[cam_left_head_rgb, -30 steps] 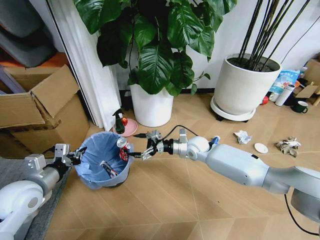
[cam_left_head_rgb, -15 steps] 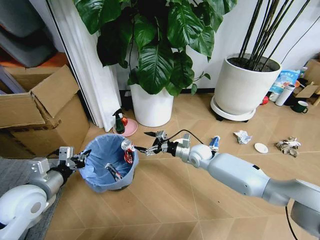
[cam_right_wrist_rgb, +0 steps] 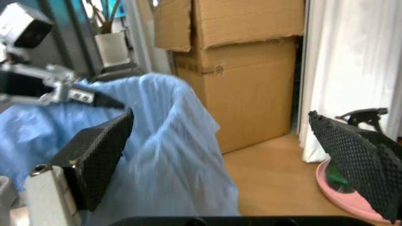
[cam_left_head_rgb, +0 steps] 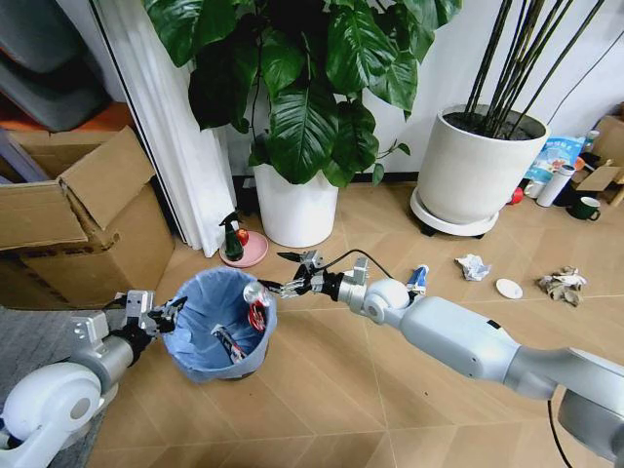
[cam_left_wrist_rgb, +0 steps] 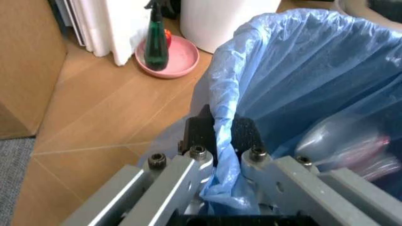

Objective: Pick up the trash bin and place the garbage on the floor into it.

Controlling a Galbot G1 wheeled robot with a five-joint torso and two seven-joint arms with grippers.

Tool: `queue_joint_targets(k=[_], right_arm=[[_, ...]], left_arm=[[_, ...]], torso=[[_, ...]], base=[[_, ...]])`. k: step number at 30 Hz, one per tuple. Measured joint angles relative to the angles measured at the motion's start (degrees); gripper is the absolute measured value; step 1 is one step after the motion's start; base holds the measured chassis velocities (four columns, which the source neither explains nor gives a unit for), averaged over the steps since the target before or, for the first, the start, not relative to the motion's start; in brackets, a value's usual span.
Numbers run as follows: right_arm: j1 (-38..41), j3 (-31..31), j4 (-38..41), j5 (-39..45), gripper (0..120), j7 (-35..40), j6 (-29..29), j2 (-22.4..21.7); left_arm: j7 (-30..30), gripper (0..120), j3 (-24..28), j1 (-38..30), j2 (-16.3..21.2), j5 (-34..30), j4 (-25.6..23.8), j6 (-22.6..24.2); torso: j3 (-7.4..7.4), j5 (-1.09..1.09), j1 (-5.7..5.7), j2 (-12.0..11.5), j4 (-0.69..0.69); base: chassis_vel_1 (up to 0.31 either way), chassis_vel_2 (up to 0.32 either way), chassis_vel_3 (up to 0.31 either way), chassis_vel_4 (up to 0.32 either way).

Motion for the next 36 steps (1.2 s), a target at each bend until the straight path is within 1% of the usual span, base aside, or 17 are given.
queue_joint_targets(k=[1, 2, 4, 5, 6, 7, 10, 14, 16, 17, 18, 21, 22, 26, 27, 31, 36], right_arm=[[-0.70, 0.41, 0.05, -0.80, 100, 3.28, -0.09, 0.25], [-0.70, 0.41, 0.05, -0.80, 100, 3.28, -0.09, 0.25], [-2.59, 1.84, -0.10, -2.71, 100, 11.83, 0.28, 0.20], [-2.69, 1.92, -0.12, -2.81, 100, 12.19, 0.32, 0.18], [-5.49, 4.12, -0.63, -4.80, 100, 17.64, 0.28, -1.02], [-5.49, 4.12, -0.63, -4.80, 100, 17.64, 0.28, -1.02], [-10.65, 9.15, -0.53, -5.80, 100, 22.44, -0.79, -3.91], [-13.85, 12.86, 0.01, -5.84, 100, 24.00, -1.79, -5.33], [-17.98, 18.34, 0.35, -5.89, 100, 24.95, -2.89, -6.23], [-17.98, 18.34, 0.35, -5.89, 100, 24.95, -2.89, -6.23], [-19.37, 20.26, 0.45, -5.97, 100, 25.16, -3.11, -6.32], [-25.40, 28.36, 0.71, -7.12, 100, 25.69, -3.93, -6.20], [-25.40, 28.36, 0.71, -7.12, 100, 25.69, -3.93, -6.20], [-32.10, 36.43, 1.68, -8.64, 100, 25.82, -4.81, -5.83], [-32.10, 36.43, 1.68, -8.64, 100, 25.82, -4.81, -5.83], [-36.05, 41.29, 2.35, -9.58, 100, 25.33, -5.11, -5.65], [-37.66, 43.14, 2.35, -10.23, 100, 24.72, -5.14, -5.33]], left_arm=[[-0.08, 0, 0.18, -0.08, 0.01, 0.01, 0.06, 0.00], [-0.08, 0, 0.18, -0.08, 0.01, 0.01, 0.06, 0.00], [-0.14, 0, 0.41, -0.20, 0.14, 0.03, 0.11, 0.01], [-0.14, 0, 0.41, -0.20, 0.14, 0.03, 0.11, 0.01], [-0.14, 0, 0.48, -0.21, 0.17, 0.01, 0.15, 0.01], [-0.14, 0, 0.48, -0.21, 0.17, 0.01, 0.15, 0.01], [-0.09, 0, 0.38, -0.18, 0.12, 0.01, 0.29, 0.01], [-0.06, 0, 0.03, -0.15, 0.07, 0.02, 0.53, 0.00], [-0.02, 0, -0.51, -0.20, -0.29, -0.03, 0.85, -0.02], [-0.02, 0, -0.51, -0.20, -0.29, -0.03, 0.85, -0.02], [-0.02, 0, -0.75, -0.24, -0.46, -0.06, 0.96, -0.03], [0.06, 0, -2.05, -0.22, -1.22, -0.17, 1.47, -0.08], [0.06, 0, -2.05, -0.22, -1.22, -0.17, 1.47, -0.08], [0.36, 0, -3.64, 0.00, -1.63, -0.30, 2.08, -0.22], [0.36, 0, -3.64, 0.00, -1.63, -0.30, 2.08, -0.22], [0.50, 0, -4.44, 0.17, -1.79, -0.41, 2.57, -0.39], [0.55, 0, -4.36, 0.13, -1.78, -0.42, 2.58, -0.42]], torso=[[0.01, 0.01, 0.00, 0.00, 0.01], [0.01, 0.01, 0.00, 0.00, 0.01], [0.00, 0.00, 0.00, 0.00, 0.02], [0.00, 0.00, 0.00, 0.00, 0.02], [0.01, 0.02, 0.00, 0.00, 0.01], [0.01, 0.02, 0.00, 0.00, 0.01], [0.00, 0.01, 0.00, 0.00, -0.03], [0.00, 0.03, 0.00, 0.00, -0.03], [0.00, 0.02, 0.00, 0.00, -0.01], [0.00, 0.02, 0.00, 0.00, -0.01], [0.00, 0.03, 0.00, 0.00, 0.00], [0.00, 0.02, -0.01, 0.00, 0.00], [0.00, 0.02, -0.01, 0.00, 0.00], [0.00, 0.02, 0.00, 0.00, -0.02], [0.00, 0.02, 0.00, 0.00, -0.02], [0.00, 0.02, -0.01, 0.00, -0.01], [0.00, 0.03, -0.01, 0.00, -0.01]], base=[[0.000, 0.000, 0.000, 0.000], [0.000, 0.000, 0.000, 0.000], [0.000, 0.000, 0.000, 0.000], [0.000, 0.000, 0.000, 0.000], [0.000, 0.000, 0.000, 0.000], [0.000, 0.000, 0.000, 0.000], [0.000, 0.000, 0.000, 0.000], [0.000, 0.000, 0.000, 0.000], [0.000, 0.000, 0.000, 0.000], [0.000, 0.000, 0.000, 0.000], [0.000, 0.000, 0.000, 0.000], [0.000, 0.000, 0.000, 0.000], [0.000, 0.000, 0.000, 0.000], [0.000, 0.000, 0.000, 0.000], [0.000, 0.000, 0.000, 0.000], [0.000, 0.000, 0.000, 0.000], [0.000, 0.000, 0.000, 0.000]])
